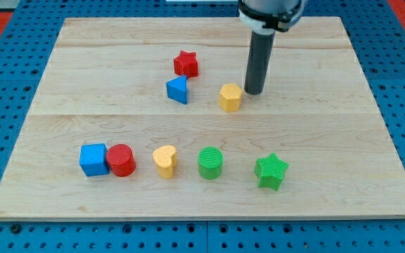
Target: Move the yellow hexagon towards the bottom right
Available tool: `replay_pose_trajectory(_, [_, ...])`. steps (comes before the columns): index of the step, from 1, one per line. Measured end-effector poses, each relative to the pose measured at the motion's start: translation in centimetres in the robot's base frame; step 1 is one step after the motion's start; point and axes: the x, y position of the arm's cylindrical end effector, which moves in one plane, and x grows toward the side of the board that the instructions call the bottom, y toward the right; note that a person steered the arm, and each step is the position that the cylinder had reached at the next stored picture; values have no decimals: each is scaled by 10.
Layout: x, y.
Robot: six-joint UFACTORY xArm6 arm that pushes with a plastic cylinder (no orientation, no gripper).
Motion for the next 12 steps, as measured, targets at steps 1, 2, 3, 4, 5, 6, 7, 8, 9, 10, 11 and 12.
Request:
replay_pose_trajectory(1, [2,-55])
replay_pose_trajectory(2, [20,-63])
replay_pose_trajectory(3, [41,-52])
replay_pose_trajectory(4, [57,-42])
replay_pose_trajectory(5, [82,-20])
replay_pose_trajectory(6, [100,-40])
replay_pose_trajectory(7, [112,-49])
replay_pose_trajectory(8, [123,-55])
replay_pose_trajectory(9, [135,-41])
replay_pose_trajectory(10, [136,-31])
replay_pose_trajectory(11, [127,-31])
replay_pose_trajectory(12, [130,-5])
